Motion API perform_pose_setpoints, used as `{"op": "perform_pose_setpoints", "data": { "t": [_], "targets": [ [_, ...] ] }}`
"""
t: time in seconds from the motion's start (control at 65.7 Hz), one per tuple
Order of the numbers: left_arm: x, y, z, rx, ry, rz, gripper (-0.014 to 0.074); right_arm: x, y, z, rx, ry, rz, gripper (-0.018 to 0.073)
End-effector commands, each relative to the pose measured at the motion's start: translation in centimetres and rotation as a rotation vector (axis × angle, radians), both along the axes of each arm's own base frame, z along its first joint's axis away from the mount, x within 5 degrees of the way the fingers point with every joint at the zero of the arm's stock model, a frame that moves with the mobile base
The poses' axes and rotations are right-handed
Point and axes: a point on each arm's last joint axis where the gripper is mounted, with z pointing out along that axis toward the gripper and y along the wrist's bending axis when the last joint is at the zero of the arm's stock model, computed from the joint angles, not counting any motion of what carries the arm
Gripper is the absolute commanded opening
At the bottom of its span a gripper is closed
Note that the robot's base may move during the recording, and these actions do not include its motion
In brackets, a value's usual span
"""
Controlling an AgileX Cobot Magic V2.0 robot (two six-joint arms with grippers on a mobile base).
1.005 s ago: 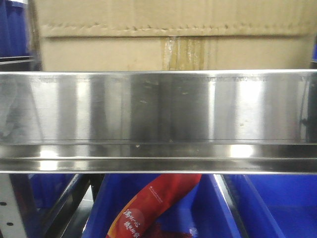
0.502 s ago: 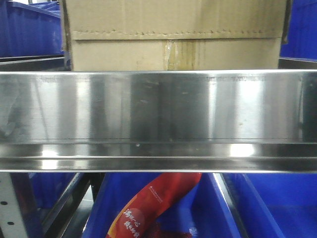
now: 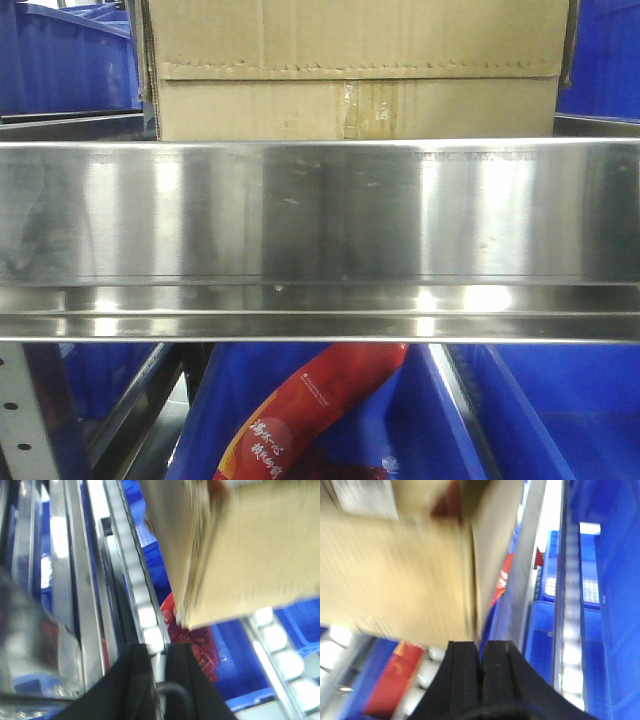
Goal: Stack two boxes on right shelf middle
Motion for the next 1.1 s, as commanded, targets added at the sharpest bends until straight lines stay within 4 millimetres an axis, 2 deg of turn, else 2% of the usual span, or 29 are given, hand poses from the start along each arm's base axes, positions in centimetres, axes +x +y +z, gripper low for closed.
{"op": "perform_pose_setpoints", "data": {
  "t": [0.0, 0.259, 0.426, 0.548, 0.761, 1.081],
  "targets": [
    [-1.4, 0.5, -1.4, -0.024, -0.07, -0.009, -0.0111, -1.1, -0.5, -1.6, -0.017, -0.11, -0.013, -0.0154],
    [-6.2, 1.8, -5.8, -0.106, -0.329, -0.048, -0.0111, -5.1, -1.7, -5.9, -0.029, -0.306, -0.046, -0.0154],
    [-9.2, 2.6, -7.8, -0.157, -0.492, -0.067, -0.0111, -7.3, -2.3, -7.2, -0.025, -0.42, -0.062, -0.0154],
    [-11.1, 3.2, -8.8, -0.179, -0.563, -0.072, -0.0111, -8.6, -2.5, -7.4, -0.017, -0.46, -0.065, -0.0154],
    [-12.4, 3.6, -9.6, -0.186, -0.587, -0.072, -0.0111, -9.2, -2.6, -7.0, -0.01, -0.494, -0.067, -0.0154],
    [-12.4, 3.6, -9.5, -0.187, -0.59, -0.072, -0.0111, -9.2, -2.6, -7.0, -0.009, -0.496, -0.068, -0.0154]
  ]
}}
